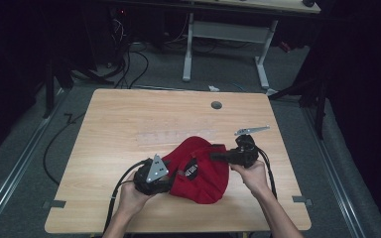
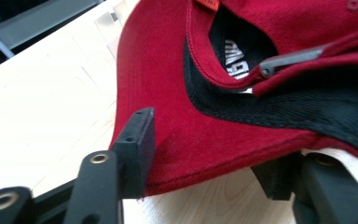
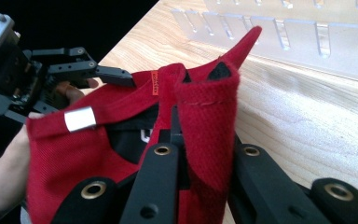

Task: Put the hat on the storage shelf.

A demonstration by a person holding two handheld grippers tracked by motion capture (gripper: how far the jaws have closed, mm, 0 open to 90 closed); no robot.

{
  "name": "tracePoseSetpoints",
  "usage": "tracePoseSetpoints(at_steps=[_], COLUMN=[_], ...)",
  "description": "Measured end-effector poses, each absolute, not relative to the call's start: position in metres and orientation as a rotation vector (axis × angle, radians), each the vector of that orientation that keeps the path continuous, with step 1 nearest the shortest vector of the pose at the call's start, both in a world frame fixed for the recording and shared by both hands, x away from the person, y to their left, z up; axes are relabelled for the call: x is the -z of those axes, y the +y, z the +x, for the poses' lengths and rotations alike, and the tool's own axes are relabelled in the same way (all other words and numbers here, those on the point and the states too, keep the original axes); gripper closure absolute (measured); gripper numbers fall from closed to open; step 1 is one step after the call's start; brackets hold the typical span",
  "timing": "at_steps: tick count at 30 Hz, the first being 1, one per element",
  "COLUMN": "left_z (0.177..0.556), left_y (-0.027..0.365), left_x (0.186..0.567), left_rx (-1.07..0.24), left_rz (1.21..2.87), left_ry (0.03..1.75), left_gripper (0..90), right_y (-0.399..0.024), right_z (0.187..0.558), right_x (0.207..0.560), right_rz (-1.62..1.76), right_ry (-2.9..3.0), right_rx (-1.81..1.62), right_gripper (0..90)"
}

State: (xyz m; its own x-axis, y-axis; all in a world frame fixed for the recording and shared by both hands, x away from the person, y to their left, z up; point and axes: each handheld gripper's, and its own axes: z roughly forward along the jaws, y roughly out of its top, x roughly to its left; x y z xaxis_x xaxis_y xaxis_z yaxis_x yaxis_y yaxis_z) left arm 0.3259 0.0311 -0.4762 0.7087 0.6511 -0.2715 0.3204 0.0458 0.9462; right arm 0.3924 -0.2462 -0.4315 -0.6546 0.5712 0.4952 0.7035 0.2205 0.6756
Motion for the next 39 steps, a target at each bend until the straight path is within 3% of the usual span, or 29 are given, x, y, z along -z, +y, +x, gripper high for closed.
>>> tracePoseSetpoints(at_steps=[24, 30, 39], left_z=[0.32, 0.315, 0.316], left_y=[0.05, 0.053, 0.054], left_x=[0.45, 0.447, 0.444], left_rx=[-0.059, -0.075, -0.071], left_rz=[1.544, 1.564, 1.566], left_ry=[0.795, 0.777, 0.765], left_gripper=[82.9, 84.5, 84.9], right_y=[-0.242, -0.242, -0.263], right_z=[0.397, 0.402, 0.398], right_x=[0.439, 0.442, 0.431], right_rz=[-1.245, -1.265, -1.459], right_ry=[-2.346, -2.321, -2.295], right_rx=[1.452, 1.471, 1.609], right_gripper=[76.3, 70.6, 54.6])
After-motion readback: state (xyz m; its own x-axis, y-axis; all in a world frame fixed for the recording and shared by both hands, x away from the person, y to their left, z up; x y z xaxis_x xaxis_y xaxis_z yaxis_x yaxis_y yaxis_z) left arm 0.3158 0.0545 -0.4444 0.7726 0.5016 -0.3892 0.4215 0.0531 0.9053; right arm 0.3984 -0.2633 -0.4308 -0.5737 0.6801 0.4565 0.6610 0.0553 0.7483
